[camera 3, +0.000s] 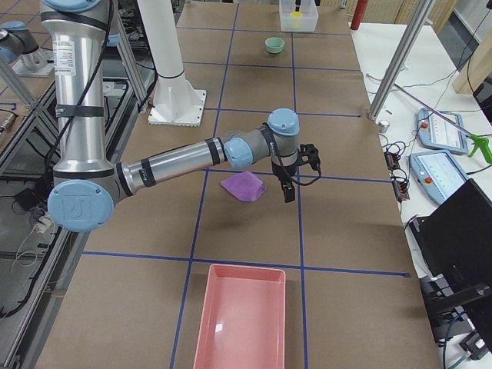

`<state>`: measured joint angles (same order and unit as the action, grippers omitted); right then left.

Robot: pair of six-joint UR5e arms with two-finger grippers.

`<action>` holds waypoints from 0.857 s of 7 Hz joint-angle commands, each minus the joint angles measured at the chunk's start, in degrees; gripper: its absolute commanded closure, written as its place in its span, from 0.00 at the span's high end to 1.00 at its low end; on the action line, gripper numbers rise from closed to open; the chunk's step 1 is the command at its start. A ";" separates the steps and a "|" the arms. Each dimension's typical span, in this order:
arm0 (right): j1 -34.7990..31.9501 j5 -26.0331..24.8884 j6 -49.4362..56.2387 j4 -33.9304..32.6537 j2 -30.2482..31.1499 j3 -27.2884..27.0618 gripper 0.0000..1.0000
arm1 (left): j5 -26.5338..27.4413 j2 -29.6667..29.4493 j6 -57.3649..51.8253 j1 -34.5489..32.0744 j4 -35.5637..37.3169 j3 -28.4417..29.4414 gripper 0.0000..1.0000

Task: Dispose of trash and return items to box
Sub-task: 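Lower the left gripper onto the pale green bowl rim and grasp it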

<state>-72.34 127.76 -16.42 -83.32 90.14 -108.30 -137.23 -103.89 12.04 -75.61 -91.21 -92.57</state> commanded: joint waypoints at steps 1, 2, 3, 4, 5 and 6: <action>0.18 -0.06 -0.10 0.00 -0.06 0.02 1.00 | 0.91 4.12 1.06 9.22 -6.94 0.01 0.99; 0.27 -0.06 -0.10 0.00 -0.06 0.02 1.00 | 0.91 4.05 0.71 10.39 -8.19 2.54 0.98; 0.27 -0.14 -0.10 -0.08 -0.06 0.02 1.00 | 1.00 4.13 0.79 10.83 -13.85 6.40 0.98; 0.36 -0.14 -0.10 -0.08 -0.06 0.20 1.00 | 1.00 4.22 0.88 11.36 -20.61 11.14 0.98; 0.44 -0.14 -0.19 -0.08 -0.06 0.11 1.00 | 1.00 4.22 1.05 11.63 -23.99 12.92 0.96; 0.45 -0.14 -0.10 -0.08 0.03 0.11 1.00 | 1.00 5.00 0.88 12.15 -24.45 12.68 0.80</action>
<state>-71.94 127.62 -16.56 -83.40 90.10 -108.19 -136.24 -99.48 12.99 -64.03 -113.32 -80.93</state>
